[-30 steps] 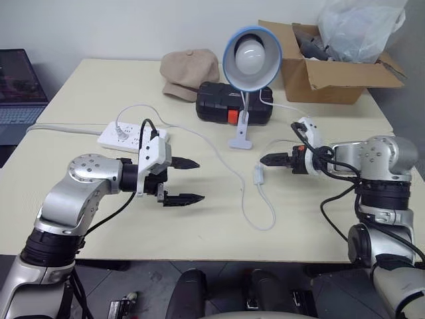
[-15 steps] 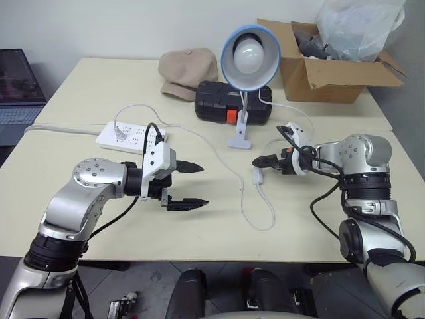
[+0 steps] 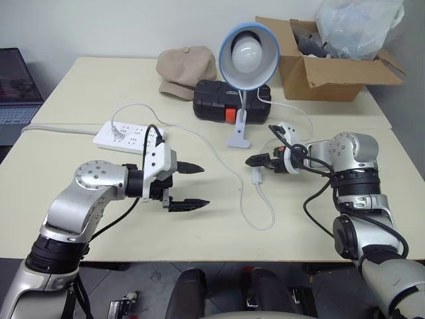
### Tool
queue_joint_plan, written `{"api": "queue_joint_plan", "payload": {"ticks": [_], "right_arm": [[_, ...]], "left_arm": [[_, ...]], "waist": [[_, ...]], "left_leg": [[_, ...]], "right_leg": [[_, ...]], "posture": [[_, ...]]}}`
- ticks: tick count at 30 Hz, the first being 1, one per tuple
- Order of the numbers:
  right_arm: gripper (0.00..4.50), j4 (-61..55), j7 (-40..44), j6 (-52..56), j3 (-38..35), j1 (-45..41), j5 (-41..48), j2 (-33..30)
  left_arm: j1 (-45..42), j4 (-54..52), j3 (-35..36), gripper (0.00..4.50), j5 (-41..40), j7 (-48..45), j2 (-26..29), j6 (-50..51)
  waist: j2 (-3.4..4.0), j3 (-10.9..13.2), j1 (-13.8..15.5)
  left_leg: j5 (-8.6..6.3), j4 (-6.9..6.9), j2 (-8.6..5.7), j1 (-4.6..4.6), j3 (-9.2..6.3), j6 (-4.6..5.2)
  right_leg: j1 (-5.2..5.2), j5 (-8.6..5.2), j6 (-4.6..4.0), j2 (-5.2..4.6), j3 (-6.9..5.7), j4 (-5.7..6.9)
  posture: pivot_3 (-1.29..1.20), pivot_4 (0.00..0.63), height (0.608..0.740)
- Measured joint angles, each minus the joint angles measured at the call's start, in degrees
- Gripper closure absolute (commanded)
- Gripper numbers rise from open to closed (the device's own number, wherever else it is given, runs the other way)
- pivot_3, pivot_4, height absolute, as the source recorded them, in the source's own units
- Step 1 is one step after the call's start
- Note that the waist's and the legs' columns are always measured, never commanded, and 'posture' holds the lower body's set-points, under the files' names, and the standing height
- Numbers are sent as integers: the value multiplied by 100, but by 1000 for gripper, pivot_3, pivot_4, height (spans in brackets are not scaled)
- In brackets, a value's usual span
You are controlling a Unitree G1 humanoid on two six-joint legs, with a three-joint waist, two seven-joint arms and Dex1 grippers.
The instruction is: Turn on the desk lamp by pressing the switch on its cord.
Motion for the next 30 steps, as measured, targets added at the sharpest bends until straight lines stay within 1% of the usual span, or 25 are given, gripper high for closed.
{"api": "queue_joint_plan", "payload": {"ticks": [1, 2, 3, 9, 10, 12, 15, 17, 19, 23, 30], "right_arm": [[451, 13, 18, -15, 3, -1, -3, 0], [545, 26, 27, -27, 10, -1, -7, -1], [826, 46, 33, -38, 29, -1, -9, -1], [2088, 71, 144, -67, 224, 0, -20, -10], [2419, 71, 151, -67, 227, 0, -20, -16], [2858, 77, 153, -67, 228, 0, -22, -26], [3689, 175, 153, -79, 206, -1, -26, -30], [4004, 190, 181, -88, 176, -29, -2, -19], [4117, 192, 176, -88, 160, -41, -4, -21], [4118, 194, 142, -83, 77, -38, -7, -25], [4118, 26, -33, -53, -399, 89, 4, -9]], "left_arm": [[5, -4, 0, 0, 0, 1, 0, 0], [10, -13, 0, 0, 0, 2, 0, 0], [11, -26, 0, 0, 0, 2, 0, 0], [17, -91, 0, 0, -1, 16, 0, 0], [26, -94, 0, 0, -1, 21, 0, 0], [36, -94, 0, 0, 0, 25, 0, 0], [36, -94, 0, 0, 0, 24, 0, 0], [35, -95, 0, 0, 0, 23, -1, -1], [35, -94, 0, 0, 1, 19, 0, -2], [36, -94, 0, 0, 2, 10, 0, -5], [-42, 78, 21, 0, 37, -2, 39, -43]], "waist": [[0, 0, 0], [0, 0, 0], [0, 0, -1], [0, 0, 0], [0, 0, 0], [0, 0, 0], [0, 0, 0], [0, 0, 0], [0, 0, 0], [0, 0, 5], [0, 0, 4]], "left_leg": [[0, 0, 0, 0, 0, 0], [0, 0, 0, 0, 0, 0], [0, 0, 0, 0, 1, 0], [0, -2, 0, -2, 1, 0], [0, -1, 0, -2, 1, 0], [0, 0, 0, -2, 1, 0], [0, 0, 0, -2, 1, 0], [0, -1, 0, -2, 1, 0], [0, -1, 0, -2, 1, 0], [0, 1, 0, -2, 1, 0], [0, -1, 0, -3, 0, 0]], "right_leg": [[0, 0, 0, 0, 0, 0], [0, 1, 0, 1, 0, 0], [0, 1, 0, 1, 0, 0], [-2, 1, 0, 1, 0, -2], [-2, 1, 0, 1, 0, -2], [-2, 2, 1, 1, 1, -2], [-2, 2, 1, 1, 0, -2], [-2, 2, 1, 1, 1, -2], [-2, 2, 1, 1, 0, -2], [-2, 3, 2, 1, 0, -2], [-2, 3, 2, 1, -1, -3]], "posture": [[0, 150, 740], [0, 150, 740], [0, 150, 740], [0, 150, 740], [0, 150, 740], [0, 150, 740], [0, 150, 740], [0, 150, 740], [0, 150, 740], [0, 150, 740], [0, 150, 740]]}}
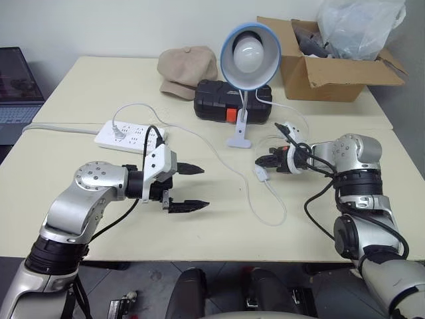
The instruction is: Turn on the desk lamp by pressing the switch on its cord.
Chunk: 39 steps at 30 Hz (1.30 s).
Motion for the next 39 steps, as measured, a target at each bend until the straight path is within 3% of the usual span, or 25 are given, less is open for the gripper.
{"api": "queue_joint_plan", "payload": {"ticks": [11, 19, 26, 33, 39], "right_arm": [[4118, -1574, -562, 780, -1660, 59, 459, 339], [4118, -2491, -983, 1001, -2253, 201, 1824, 574], [4118, -2699, -1697, 1001, -2305, 354, 3187, 656], [4118, -2846, -2092, 1001, -2015, 583, 4649, 476], [4118, -2872, -2409, 847, -1590, 760, 5770, 34]], "left_arm": [[-1387, 1160, 126, 0, 112, -126, 10, -148], [-2177, 1300, 229, 0, -1095, -94, -766, 1507], [-2048, 1111, 424, 0, -2194, 560, -1600, 2930], [-1936, 1245, 903, 0, -2779, 1489, -2356, 3528], [-1804, 1351, 1073, 0, -2900, 1791, -2439, 3664]], "waist": [[0, 0, 17], [0, 0, -22], [0, 0, -36], [0, 0, -34], [0, 0, -37]], "left_leg": [[0, 2, -1, -14, -3, 0], [0, 3, 0, -14, -5, 0], [1, 6, -1, -13, -8, -1], [1, 7, -2, -13, -8, 0], [1, 6, -2, -13, -7, 0]], "right_leg": [[-7, 1, 1, 0, -6, -1], [-7, 3, 4, 0, -4, 0], [-7, 4, 4, -1, -3, 5], [-6, 5, 3, 0, -3, 7], [-6, 5, 4, 1, -2, 4]], "posture": [[0, 150, 740], [0, 150, 740], [0, 150, 740], [0, 150, 740], [0, 150, 740]]}}
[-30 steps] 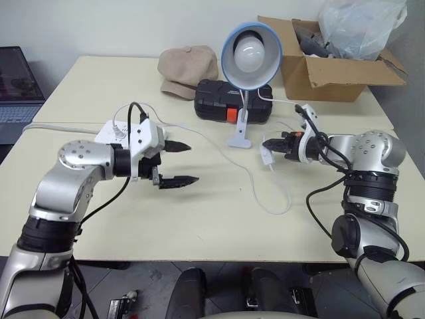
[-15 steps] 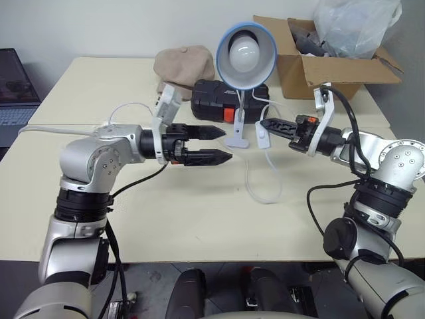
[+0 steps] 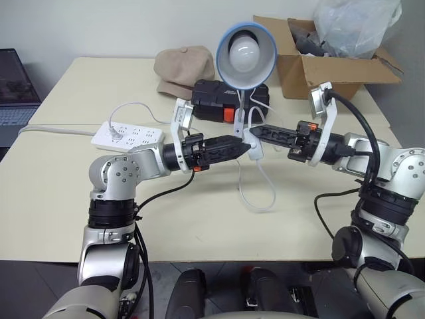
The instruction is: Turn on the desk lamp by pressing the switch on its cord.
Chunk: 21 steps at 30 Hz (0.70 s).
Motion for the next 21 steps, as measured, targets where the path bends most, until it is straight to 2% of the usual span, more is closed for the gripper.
{"api": "queue_joint_plan", "payload": {"ticks": [8, 21], "right_arm": [[4118, -103, -557, -938, 982, 363, 1422, -735], [4118, -114, -785, -2022, 1944, 518, 2270, -1588]], "left_arm": [[173, -23, 0, 0, -239, 4, -82, 141], [478, -305, -247, 0, -244, -171, -92, -50]], "waist": [[-1, 0, 2], [-1, 0, 19]], "left_leg": [[0, 1, -1, -1, 3, 0], [0, 1, -1, -1, 4, 0]], "right_leg": [[1, 2, 6, 0, 3, -5], [2, -6, 23, 3, 5, -10]], "posture": [[0, 150, 740], [0, 150, 740]]}}
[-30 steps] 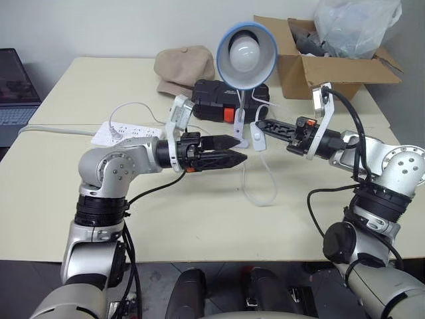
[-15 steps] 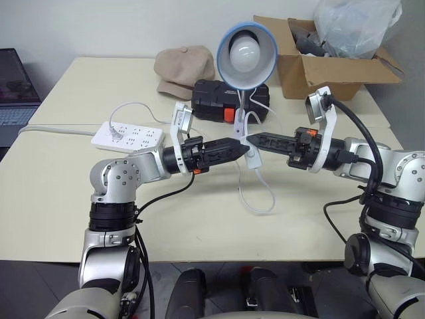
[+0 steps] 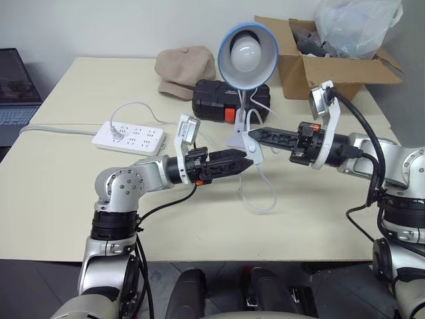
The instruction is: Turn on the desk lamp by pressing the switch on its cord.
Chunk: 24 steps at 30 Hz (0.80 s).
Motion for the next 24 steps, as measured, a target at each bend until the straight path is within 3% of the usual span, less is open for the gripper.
{"api": "queue_joint_plan", "payload": {"ticks": [13, 24], "right_arm": [[4118, -173, 143, -384, 466, 16, 227, -339], [4118, -190, 277, -483, 615, 12, 229, -496]], "left_arm": [[-30, 86, 63, 0, -111, 243, -327, -32], [-43, 138, 66, 1956, -233, 221, -339, -27]], "waist": [[-1, 0, 10], [-1, 1, 12]], "left_leg": [[0, 1, 1, -1, 0, 0], [0, 0, 1, -1, 0, 0]], "right_leg": [[0, -2, 6, 1, 0, -3], [0, -3, 7, 1, 0, -3]], "posture": [[0, 150, 740], [0, 150, 740]]}}
